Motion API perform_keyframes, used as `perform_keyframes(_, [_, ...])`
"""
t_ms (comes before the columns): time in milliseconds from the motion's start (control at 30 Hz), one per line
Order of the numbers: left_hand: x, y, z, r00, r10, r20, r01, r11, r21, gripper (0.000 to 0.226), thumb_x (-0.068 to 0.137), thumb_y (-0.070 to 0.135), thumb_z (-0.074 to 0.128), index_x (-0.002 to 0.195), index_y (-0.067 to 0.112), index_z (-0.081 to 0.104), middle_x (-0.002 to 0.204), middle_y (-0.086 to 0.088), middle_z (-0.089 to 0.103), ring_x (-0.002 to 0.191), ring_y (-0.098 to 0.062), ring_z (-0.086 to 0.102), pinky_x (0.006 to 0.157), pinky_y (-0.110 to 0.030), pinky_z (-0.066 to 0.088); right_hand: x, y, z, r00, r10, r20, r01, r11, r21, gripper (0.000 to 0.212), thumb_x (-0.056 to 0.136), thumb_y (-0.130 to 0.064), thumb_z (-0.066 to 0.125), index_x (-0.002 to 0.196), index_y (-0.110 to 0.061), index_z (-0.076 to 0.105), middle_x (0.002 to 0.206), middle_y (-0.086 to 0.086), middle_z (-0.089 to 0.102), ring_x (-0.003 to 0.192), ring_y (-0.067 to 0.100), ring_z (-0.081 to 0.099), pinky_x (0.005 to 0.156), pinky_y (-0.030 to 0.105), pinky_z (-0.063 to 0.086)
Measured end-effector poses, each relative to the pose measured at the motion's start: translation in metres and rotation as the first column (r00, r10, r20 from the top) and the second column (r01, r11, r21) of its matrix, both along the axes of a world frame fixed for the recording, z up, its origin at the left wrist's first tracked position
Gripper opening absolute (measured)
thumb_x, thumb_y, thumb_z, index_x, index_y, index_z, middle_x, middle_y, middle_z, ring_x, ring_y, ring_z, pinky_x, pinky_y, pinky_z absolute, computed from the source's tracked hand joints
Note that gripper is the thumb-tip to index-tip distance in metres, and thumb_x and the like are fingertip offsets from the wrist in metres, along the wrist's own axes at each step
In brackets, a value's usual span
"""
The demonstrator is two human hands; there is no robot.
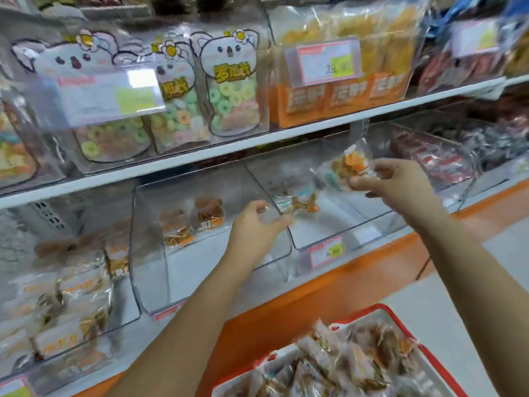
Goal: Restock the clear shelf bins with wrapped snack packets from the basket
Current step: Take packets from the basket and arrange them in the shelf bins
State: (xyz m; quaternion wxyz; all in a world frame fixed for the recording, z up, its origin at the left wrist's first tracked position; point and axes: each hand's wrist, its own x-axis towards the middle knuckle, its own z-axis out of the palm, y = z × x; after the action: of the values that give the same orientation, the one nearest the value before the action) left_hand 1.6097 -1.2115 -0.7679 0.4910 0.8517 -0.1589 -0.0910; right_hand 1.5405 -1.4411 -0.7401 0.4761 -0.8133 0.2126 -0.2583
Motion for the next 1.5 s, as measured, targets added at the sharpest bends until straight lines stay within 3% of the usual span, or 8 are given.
perform_keyframes(133, [0.018,-0.036,-0.009,0.999,0.050,0.020,-0.052,0.988,0.146,0.072,0.089,0.044,0.061,0.143,0.005,0.033,0.143,-0.011,0.044,0.126,-0.026,0.046,0.083,-0.024,0.036,0.059,-0.041,0.002,0.940,-0.115,-0.320,-0.089,0.824,-0.559,0.014,0.074,-0.017,0.079,0.076,-0.009,0.069,0.077,0.013,0.065,0.080,0.031,0.062,0.061,0.028,0.047])
perform_keyframes(267, [0.032,-0.045,-0.020,0.998,0.057,0.008,-0.058,0.985,0.162,0.053,0.089,0.038,0.062,0.129,0.010,0.043,0.127,-0.010,0.056,0.093,-0.020,0.051,0.072,-0.025,0.038,0.102,-0.052,-0.005,0.857,-0.108,-0.504,-0.253,0.765,-0.592,0.012,0.078,-0.017,0.075,0.074,-0.011,0.065,0.075,0.011,0.061,0.077,0.027,0.059,0.050,0.023,0.037])
perform_keyframes(400, [0.040,-0.042,-0.021,0.973,0.012,0.229,-0.075,0.961,0.268,0.069,0.088,0.038,0.064,0.142,0.011,0.032,0.142,-0.008,0.040,0.128,-0.023,0.038,0.101,-0.032,0.035,0.119,-0.062,-0.019,0.927,-0.038,-0.373,-0.044,0.977,-0.209,0.042,0.072,-0.020,0.083,0.106,0.000,0.068,0.098,0.017,0.070,0.089,0.030,0.068,0.082,0.041,0.056])
perform_keyframes(533, [0.046,-0.055,-0.001,0.895,-0.014,0.446,-0.089,0.974,0.209,0.054,0.092,0.028,0.059,0.140,0.012,0.038,0.139,-0.006,0.043,0.130,-0.019,0.036,0.102,-0.025,0.029,0.118,-0.063,-0.037,0.986,-0.021,-0.168,0.069,0.955,0.288,0.033,0.068,-0.016,0.086,0.084,0.004,0.065,0.085,0.015,0.070,0.076,0.027,0.069,0.074,0.043,0.060])
perform_keyframes(767, [0.097,-0.123,0.009,0.956,-0.150,-0.253,0.144,0.989,-0.042,0.062,0.077,0.054,0.070,0.119,0.009,0.062,0.116,-0.006,0.067,0.095,-0.016,0.066,0.092,-0.034,0.053,0.097,-0.031,-0.045,0.986,0.121,0.113,-0.159,0.494,0.855,0.013,0.092,-0.005,0.058,0.081,-0.002,0.063,0.068,0.005,0.070,0.061,0.008,0.067,0.058,0.018,0.057])
perform_keyframes(900, [0.120,-0.153,0.005,0.971,-0.170,-0.167,0.165,0.985,-0.045,0.039,0.075,0.046,0.076,0.098,0.016,0.068,0.092,-0.005,0.073,0.083,-0.020,0.070,0.088,-0.037,0.055,0.077,-0.032,-0.039,0.964,0.096,-0.249,-0.059,0.987,0.151,0.028,0.095,-0.028,0.058,0.078,-0.006,0.060,0.073,0.008,0.062,0.068,0.019,0.060,0.060,0.029,0.053])
perform_keyframes(1000, [0.136,-0.177,0.010,0.975,-0.218,0.042,0.213,0.972,0.103,0.037,0.078,0.037,0.076,0.101,0.010,0.066,0.091,-0.005,0.070,0.079,-0.021,0.067,0.070,-0.031,0.053,0.063,-0.035,-0.045,0.947,-0.204,-0.248,0.017,0.803,-0.595,0.026,0.098,-0.032,0.049,0.095,-0.009,0.060,0.084,0.008,0.061,0.086,0.030,0.060,0.063,0.033,0.040])
perform_keyframes(1500, [0.193,-0.233,-0.036,0.833,-0.358,0.422,0.043,0.803,0.595,0.044,0.081,0.021,0.074,0.116,0.004,0.053,0.121,-0.013,0.057,0.111,-0.030,0.054,0.083,-0.032,0.041,0.045,-0.046,-0.084,0.878,-0.108,-0.467,-0.222,0.771,-0.597,0.033,0.103,-0.036,0.032,0.087,-0.012,0.049,0.077,0.005,0.047,0.072,0.024,0.043,0.061,0.030,0.030])
